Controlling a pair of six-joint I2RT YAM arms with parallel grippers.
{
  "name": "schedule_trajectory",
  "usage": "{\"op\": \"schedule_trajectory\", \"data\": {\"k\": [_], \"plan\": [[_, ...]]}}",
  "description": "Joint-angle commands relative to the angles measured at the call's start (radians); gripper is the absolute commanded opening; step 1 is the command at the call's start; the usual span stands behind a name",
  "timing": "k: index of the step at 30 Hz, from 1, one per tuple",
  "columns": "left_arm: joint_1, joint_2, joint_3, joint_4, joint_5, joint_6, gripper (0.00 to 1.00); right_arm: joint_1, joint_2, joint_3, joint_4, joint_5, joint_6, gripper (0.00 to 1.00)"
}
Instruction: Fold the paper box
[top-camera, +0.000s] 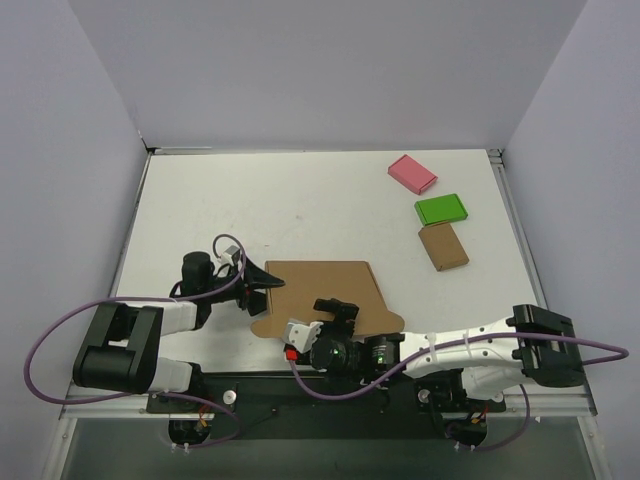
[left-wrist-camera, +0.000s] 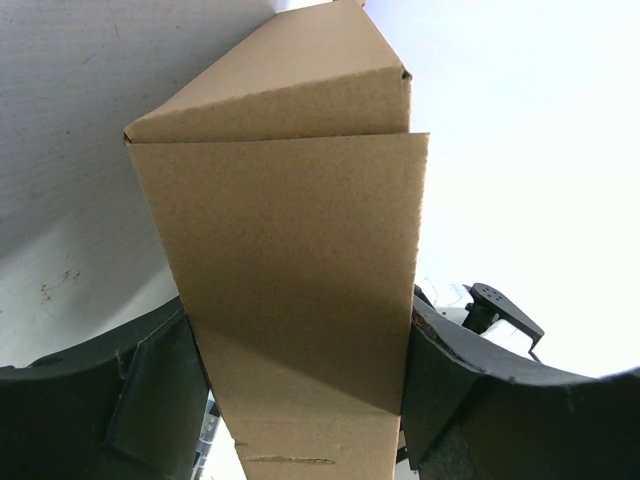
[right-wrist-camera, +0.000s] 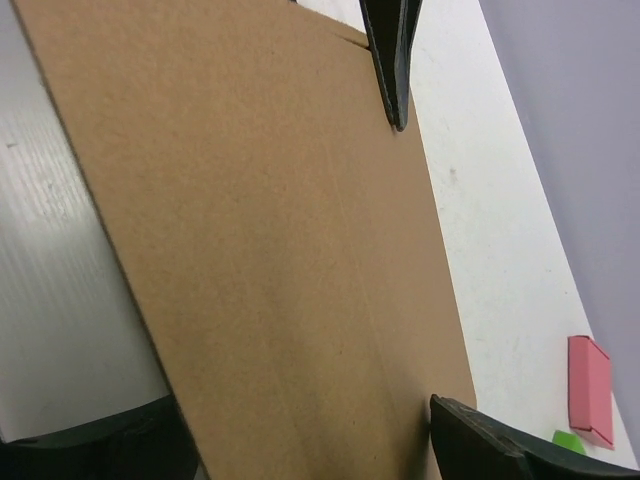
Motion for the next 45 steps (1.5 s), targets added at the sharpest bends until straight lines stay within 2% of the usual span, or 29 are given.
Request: {"op": "schedule_trajectory", "data": {"k": [1, 4, 7, 10, 11, 12, 14, 20, 27, 28, 30, 31, 33, 34, 38, 45], "plan": [[0.003, -0.009, -0.007, 0.085, 0.042, -0.054, 0.48, 0.006, 0.017, -0.009, 0.032, 0.072, -0.046, 0.84], [0.003, -0.004, -0.012, 0.113, 0.045, -0.077, 0.48, 0.006, 0.029, -0.001, 0.024, 0.082, -0.057, 0.73], [0.004, 0.003, -0.012, 0.153, 0.051, -0.099, 0.53, 0.006, 0.030, 0.010, -0.001, 0.082, -0.059, 0.70], [0.010, 0.003, 0.002, 0.179, 0.062, -0.097, 0.71, 0.006, 0.024, 0.030, -0.047, 0.085, -0.056, 0.63], [0.015, -0.001, 0.006, 0.174, 0.064, -0.091, 0.79, 0.005, 0.023, 0.036, -0.076, 0.084, -0.053, 0.61], [0.021, -0.012, 0.012, 0.164, 0.065, -0.079, 0.91, 0.002, 0.017, 0.051, -0.093, 0.078, -0.051, 0.58], [0.045, -0.024, 0.042, 0.092, 0.068, -0.010, 0.97, -0.006, 0.013, 0.074, -0.172, 0.064, -0.027, 0.56], [0.122, -0.078, 0.132, -0.166, 0.039, 0.254, 0.97, -0.087, -0.009, 0.220, -0.413, -0.051, 0.058, 0.55], [0.179, -0.161, 0.282, -0.553, -0.102, 0.680, 0.97, -0.254, -0.005, 0.401, -0.583, -0.261, 0.069, 0.55], [0.182, -0.188, 0.298, -0.656, -0.154, 0.723, 0.97, -0.292, 0.004, 0.424, -0.623, -0.296, 0.067, 0.55], [0.185, -0.225, 0.336, -0.738, -0.220, 0.850, 0.97, -0.325, 0.042, 0.497, -0.662, -0.335, 0.061, 0.54], [0.187, -0.248, 0.347, -0.796, -0.308, 0.884, 0.97, -0.358, 0.058, 0.528, -0.703, -0.400, 0.062, 0.54], [0.193, -0.323, 0.364, -0.837, -0.394, 0.956, 0.97, -0.385, 0.110, 0.615, -0.751, -0.462, 0.062, 0.54], [0.203, -0.348, 0.365, -0.863, -0.459, 0.967, 0.97, -0.397, 0.131, 0.644, -0.805, -0.503, 0.061, 0.54], [0.252, -0.437, 0.381, -0.870, -0.488, 0.991, 0.97, -0.458, 0.266, 0.790, -0.935, -0.579, 0.059, 0.54], [0.282, -0.460, 0.375, -0.872, -0.458, 0.987, 0.97, -0.534, 0.420, 0.980, -1.073, -0.685, 0.040, 0.54]]}}
